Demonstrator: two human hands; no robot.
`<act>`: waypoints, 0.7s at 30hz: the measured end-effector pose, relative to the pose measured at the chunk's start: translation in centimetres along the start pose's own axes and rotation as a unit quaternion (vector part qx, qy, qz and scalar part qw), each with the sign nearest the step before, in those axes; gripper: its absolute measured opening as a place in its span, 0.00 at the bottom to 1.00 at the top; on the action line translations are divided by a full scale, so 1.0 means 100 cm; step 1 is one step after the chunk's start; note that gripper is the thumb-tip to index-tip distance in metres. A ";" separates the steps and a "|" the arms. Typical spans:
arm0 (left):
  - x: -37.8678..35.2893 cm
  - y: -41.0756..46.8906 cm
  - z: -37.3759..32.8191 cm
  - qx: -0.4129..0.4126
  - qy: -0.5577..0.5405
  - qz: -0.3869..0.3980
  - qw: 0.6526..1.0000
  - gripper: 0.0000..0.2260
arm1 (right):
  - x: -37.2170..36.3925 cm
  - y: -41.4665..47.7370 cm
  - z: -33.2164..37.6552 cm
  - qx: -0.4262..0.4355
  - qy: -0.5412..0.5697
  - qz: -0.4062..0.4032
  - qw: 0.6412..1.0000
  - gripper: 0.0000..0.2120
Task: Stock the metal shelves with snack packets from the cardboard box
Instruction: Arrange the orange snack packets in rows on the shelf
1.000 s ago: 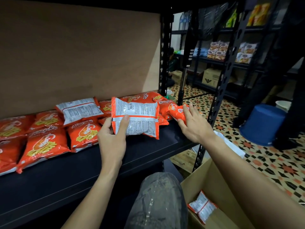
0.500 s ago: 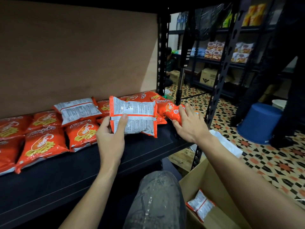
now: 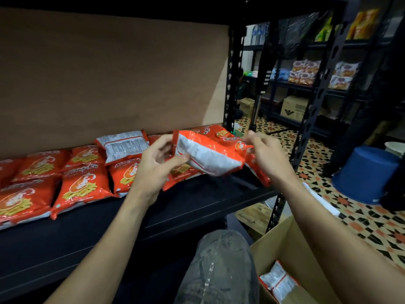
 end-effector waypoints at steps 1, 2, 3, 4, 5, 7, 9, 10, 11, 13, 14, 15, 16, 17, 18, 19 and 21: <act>0.000 0.000 -0.001 -0.003 -0.007 0.034 0.999 0.13 | -0.004 -0.004 0.007 -0.068 0.061 0.051 0.995 0.21; -0.001 -0.001 -0.002 -0.010 -0.009 0.062 0.998 0.12 | -0.008 -0.007 0.012 -0.124 0.100 0.101 0.982 0.22; -0.003 -0.001 -0.002 -0.020 -0.006 0.082 0.996 0.11 | -0.011 -0.009 0.014 -0.154 0.113 0.149 0.970 0.23; -0.004 -0.002 -0.002 -0.026 -0.005 0.096 0.995 0.09 | -0.012 -0.012 0.015 -0.163 0.112 0.195 0.961 0.23; -0.005 -0.004 -0.002 -0.024 -0.004 0.103 0.994 0.08 | -0.013 -0.015 0.014 -0.155 0.104 0.234 0.954 0.21; -0.006 -0.004 -0.002 0.002 -0.013 0.102 0.995 0.06 | -0.013 -0.021 0.012 -0.123 0.100 0.289 0.944 0.14; -0.004 -0.005 0.003 0.033 -0.019 0.096 0.995 0.10 | -0.012 -0.025 0.011 -0.110 0.116 0.309 0.938 0.09; -0.003 -0.003 0.005 0.039 -0.014 0.092 0.995 0.09 | -0.010 -0.026 0.011 -0.102 0.119 0.307 0.939 0.09; -0.003 -0.003 0.006 0.040 -0.001 0.090 0.995 0.09 | -0.009 -0.026 0.010 -0.092 0.116 0.296 0.944 0.08; -0.003 0.000 0.009 0.031 0.037 0.089 0.995 0.09 | -0.007 -0.025 0.008 -0.078 0.105 0.258 0.957 0.08; -0.005 0.001 0.009 0.034 0.049 0.083 0.995 0.10 | -0.005 -0.024 0.006 -0.075 0.098 0.238 0.963 0.07; -0.007 0.002 0.008 0.050 0.049 0.077 0.995 0.13 | -0.002 -0.023 0.005 -0.071 0.091 0.224 0.968 0.07; -0.010 0.004 0.006 0.077 0.045 0.072 0.993 0.15 | 0.000 -0.022 0.005 -0.064 0.083 0.220 0.970 0.07; -0.014 0.005 0.004 0.113 0.041 0.075 0.990 0.15 | 0.003 -0.021 0.006 -0.057 0.075 0.225 0.970 0.07; -0.017 0.007 0.002 0.144 0.045 0.081 0.985 0.13 | 0.005 -0.021 0.007 -0.051 0.070 0.233 0.969 0.08; -0.020 0.007 0.000 0.168 0.061 0.090 0.980 0.13 | 0.006 -0.021 0.009 -0.047 0.069 0.234 0.969 0.08; -0.025 0.007 0.001 0.179 0.116 0.108 0.971 0.22 | 0.007 -0.022 0.011 -0.050 0.086 0.198 0.975 0.08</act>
Point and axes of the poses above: each hand's wrist, its own y-axis towards the middle knuckle, its own x-axis out of the back of the hand, z = x × y, the point moved 2 cm from there along y, towards the middle knuckle, and after that the axes turned 13 degrees about -z, right-handed, at the moved point
